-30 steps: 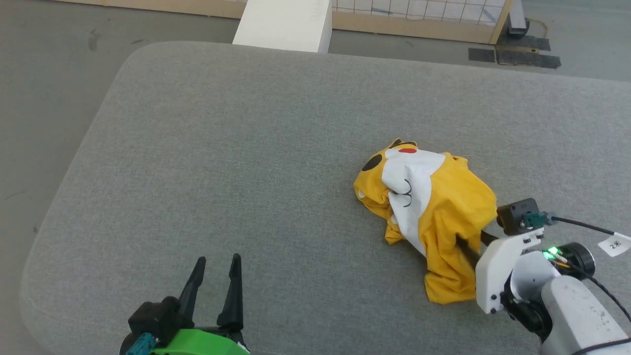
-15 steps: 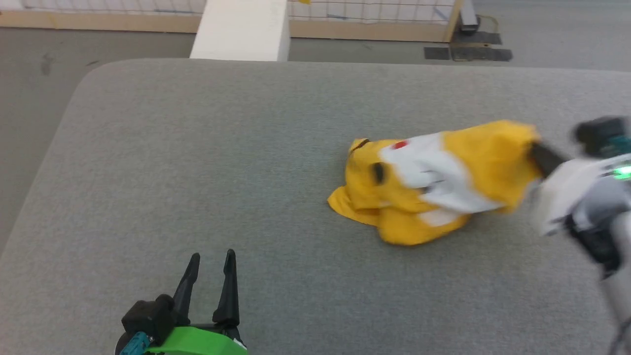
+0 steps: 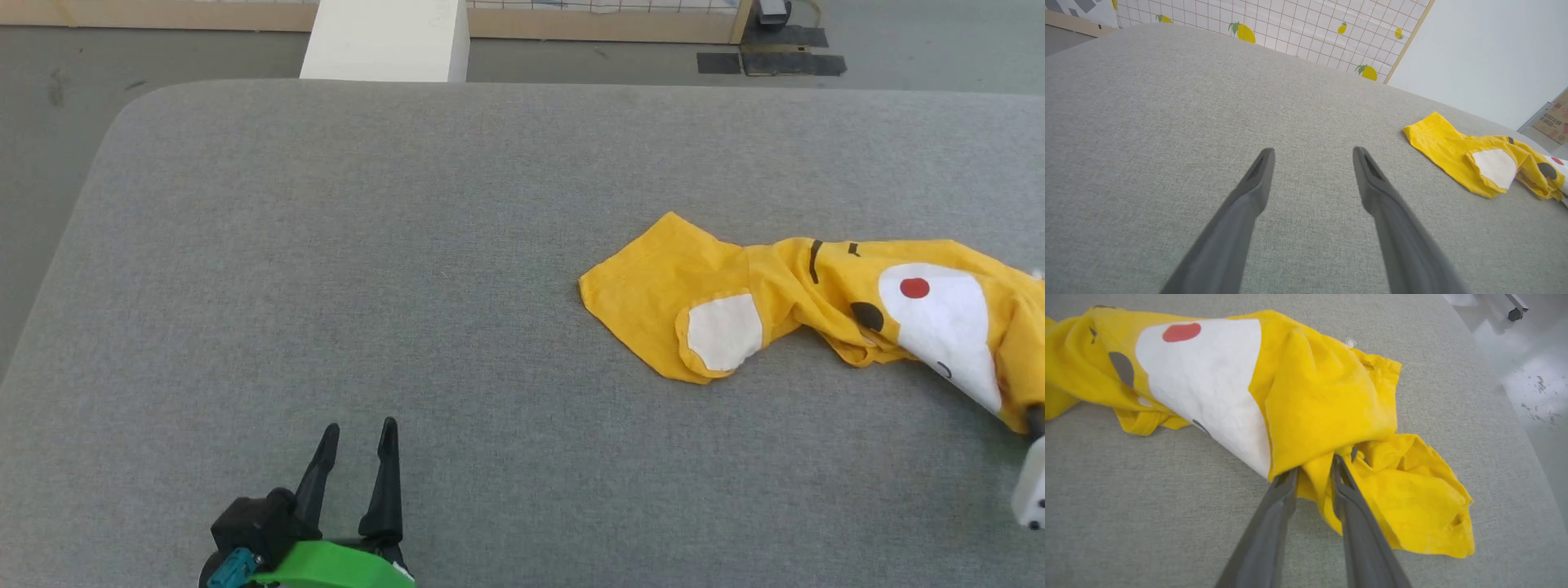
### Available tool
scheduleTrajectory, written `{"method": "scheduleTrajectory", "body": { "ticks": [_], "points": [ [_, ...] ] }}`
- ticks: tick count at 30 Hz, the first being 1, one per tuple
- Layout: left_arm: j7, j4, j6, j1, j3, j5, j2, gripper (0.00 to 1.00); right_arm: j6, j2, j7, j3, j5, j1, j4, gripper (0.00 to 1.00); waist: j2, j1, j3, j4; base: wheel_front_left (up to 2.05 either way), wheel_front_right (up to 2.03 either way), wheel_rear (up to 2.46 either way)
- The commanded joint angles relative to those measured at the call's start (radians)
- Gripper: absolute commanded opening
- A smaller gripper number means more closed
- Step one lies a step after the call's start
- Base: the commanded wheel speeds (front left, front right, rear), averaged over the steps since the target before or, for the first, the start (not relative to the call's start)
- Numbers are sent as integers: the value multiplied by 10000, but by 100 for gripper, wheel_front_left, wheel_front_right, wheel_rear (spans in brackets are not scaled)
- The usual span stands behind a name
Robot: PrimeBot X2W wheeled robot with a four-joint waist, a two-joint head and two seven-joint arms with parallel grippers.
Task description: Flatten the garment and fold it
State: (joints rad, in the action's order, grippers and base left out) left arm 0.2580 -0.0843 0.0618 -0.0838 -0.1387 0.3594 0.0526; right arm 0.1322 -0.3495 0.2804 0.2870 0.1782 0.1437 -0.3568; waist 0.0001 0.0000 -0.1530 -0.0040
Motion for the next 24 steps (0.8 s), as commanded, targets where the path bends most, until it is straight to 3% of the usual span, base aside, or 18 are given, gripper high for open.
{"method": "scheduleTrajectory", "body": {
  "ticks": [1,8,15,19,24],
  "points": [
    [38,-19,74,216,29,-20,-23,100,-15,142,-170,-30,-43,69,77,100,-1,0,-7,26,0,0,0],
    [38,-29,77,266,31,-10,-24,100,-15,339,-216,-626,190,725,1444,100,-1,0,2,158,0,0,0],
    [38,-27,-13,322,-181,235,-24,100,-15,276,1357,-2339,667,1418,3196,100,-1,0,-54,475,0,0,0],
    [38,-105,-28,371,-279,321,-24,100,-15,121,2837,-3632,1059,1868,2958,100,-1,0,-63,739,0,0,0],
    [38,-230,-26,485,-466,420,-24,100,-15,-239,3657,-4932,1167,2618,1972,100,-1,0,-72,1271,0,0,0]
  ]
}}
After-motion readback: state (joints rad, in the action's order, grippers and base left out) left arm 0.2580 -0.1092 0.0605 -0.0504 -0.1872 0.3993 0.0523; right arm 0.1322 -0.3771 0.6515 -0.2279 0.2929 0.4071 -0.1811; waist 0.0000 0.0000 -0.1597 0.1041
